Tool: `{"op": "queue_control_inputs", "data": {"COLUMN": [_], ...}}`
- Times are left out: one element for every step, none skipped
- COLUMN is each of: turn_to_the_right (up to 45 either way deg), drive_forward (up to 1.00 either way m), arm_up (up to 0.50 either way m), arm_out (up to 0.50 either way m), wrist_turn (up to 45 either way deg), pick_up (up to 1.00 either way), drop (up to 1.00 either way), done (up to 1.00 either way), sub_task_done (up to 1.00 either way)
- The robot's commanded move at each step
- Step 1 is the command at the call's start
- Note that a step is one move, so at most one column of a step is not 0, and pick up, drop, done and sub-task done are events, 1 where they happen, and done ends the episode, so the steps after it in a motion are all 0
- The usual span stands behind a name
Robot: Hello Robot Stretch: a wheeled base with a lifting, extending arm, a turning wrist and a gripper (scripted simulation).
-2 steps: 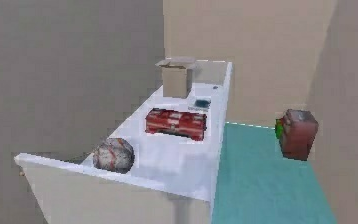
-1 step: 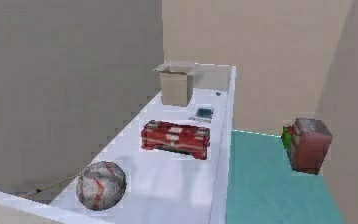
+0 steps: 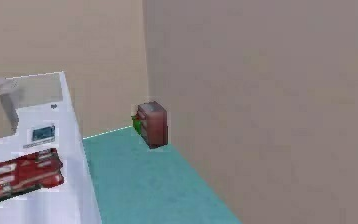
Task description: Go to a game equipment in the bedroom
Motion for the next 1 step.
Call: {"op": "queue_control_inputs", "data": {"turn_to_the_right": [45.0], "drive_forward": [0.00], "arm_up": [0.00], "arm_out": [0.00], "wrist_turn": [0.0], "pick_up": [0.00], "drop": [0.00], "done": [0.00], "sub_task_done": [0.00]}}
